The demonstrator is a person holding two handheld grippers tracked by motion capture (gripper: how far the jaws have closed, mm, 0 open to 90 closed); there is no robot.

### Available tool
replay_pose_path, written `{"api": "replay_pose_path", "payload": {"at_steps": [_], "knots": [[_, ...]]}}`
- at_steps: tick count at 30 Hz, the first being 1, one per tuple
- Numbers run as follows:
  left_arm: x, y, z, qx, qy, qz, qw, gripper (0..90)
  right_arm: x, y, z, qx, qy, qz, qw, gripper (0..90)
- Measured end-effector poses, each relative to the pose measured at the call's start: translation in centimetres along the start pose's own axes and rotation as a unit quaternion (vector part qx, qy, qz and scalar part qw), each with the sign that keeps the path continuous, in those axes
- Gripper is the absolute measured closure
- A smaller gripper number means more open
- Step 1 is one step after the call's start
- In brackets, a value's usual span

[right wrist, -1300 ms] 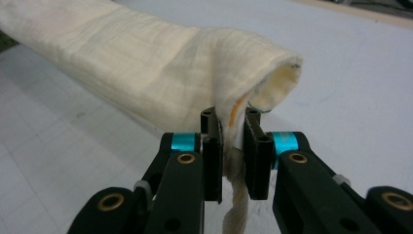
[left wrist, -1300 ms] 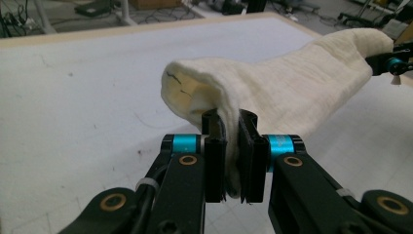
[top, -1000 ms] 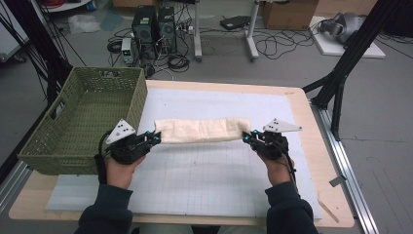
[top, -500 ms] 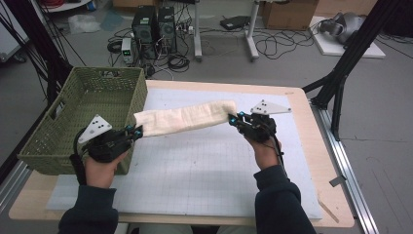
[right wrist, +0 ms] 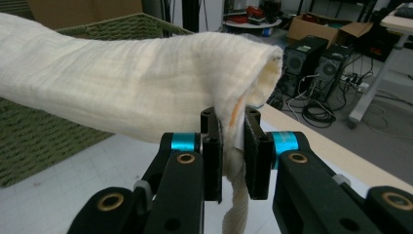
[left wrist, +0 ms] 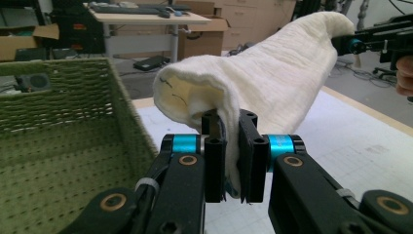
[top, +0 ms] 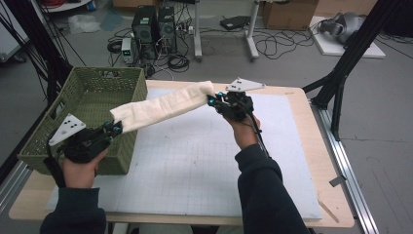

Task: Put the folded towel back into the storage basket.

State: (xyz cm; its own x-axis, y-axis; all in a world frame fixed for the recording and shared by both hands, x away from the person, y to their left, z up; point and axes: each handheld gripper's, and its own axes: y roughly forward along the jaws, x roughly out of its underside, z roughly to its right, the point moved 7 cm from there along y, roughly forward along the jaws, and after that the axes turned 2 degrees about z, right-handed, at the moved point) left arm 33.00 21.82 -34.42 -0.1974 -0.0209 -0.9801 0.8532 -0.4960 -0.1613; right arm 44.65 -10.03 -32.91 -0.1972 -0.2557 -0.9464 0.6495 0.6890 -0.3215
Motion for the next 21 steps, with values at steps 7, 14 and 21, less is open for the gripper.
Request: {"api": "replay_pose_path", "payload": {"at_steps": [7,14,21], "knots": [[-0.2,-2.0,-1.8,-0.024,-0.005,0.012,0.9996,82.7,-2.3,3.4,-1.5,-0.015,-0.016,-0.003,0.9997,81.1],[-0.4,-3.8,-3.2,-0.047,-0.006,0.021,0.9987,82.7,-4.1,6.4,-2.8,-0.027,-0.027,-0.004,0.9993,81.1],[-0.6,-5.5,-4.8,-0.076,-0.004,0.029,0.9967,82.6,-5.9,9.5,-4.5,-0.040,-0.036,-0.006,0.9985,81.0]]}}
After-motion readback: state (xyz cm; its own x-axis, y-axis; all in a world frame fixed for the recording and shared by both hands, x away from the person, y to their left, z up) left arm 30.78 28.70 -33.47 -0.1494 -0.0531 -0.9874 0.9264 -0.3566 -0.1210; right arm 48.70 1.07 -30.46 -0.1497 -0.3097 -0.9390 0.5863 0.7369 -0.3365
